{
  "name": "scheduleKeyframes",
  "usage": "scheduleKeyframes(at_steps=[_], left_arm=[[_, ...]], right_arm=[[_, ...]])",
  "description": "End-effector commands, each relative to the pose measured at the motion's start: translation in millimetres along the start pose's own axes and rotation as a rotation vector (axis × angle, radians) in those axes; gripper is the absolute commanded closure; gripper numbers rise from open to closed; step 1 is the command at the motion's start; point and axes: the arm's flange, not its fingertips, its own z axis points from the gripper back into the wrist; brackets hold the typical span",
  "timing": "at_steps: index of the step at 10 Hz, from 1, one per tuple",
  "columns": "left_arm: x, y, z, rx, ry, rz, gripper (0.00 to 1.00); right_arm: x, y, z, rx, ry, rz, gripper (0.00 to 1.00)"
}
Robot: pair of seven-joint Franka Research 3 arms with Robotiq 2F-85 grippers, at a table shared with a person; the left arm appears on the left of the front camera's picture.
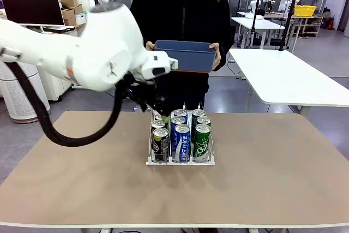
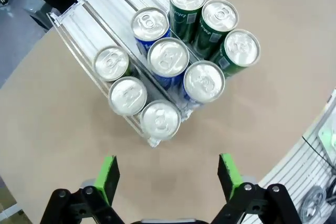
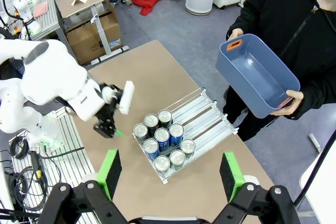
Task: Fill the beverage cans into the dispenser.
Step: Place the picked Pepsi coke in the line of the Automatic Can Dispenser with the same cans.
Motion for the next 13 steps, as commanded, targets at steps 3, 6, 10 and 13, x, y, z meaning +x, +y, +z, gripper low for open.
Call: scheduleKeyframes(at_steps=[3,6,10,13], left_arm=[[-22.9,34.5,84.0,-0.039,0.024,-0.103,0.0],[-27.5,66.0,140.6,-0.089,-0.034,-0.157,0.0],[-19.1,78.2,219.1,-0.069,-0.234,-0.21,0.0],[-11.7,81.6,268.7,-0.063,-0.313,-0.249,0.0]], right_arm=[[-1.6,0.5,-0.5,0.001,0.002,0.0,0.0],[-1.6,0.5,-0.5,0.001,0.002,0.0,0.0],[-1.6,0.5,-0.5,0.001,0.002,0.0,0.0],[-1.6,0.5,-0.5,0.001,0.002,0.0,0.0]])
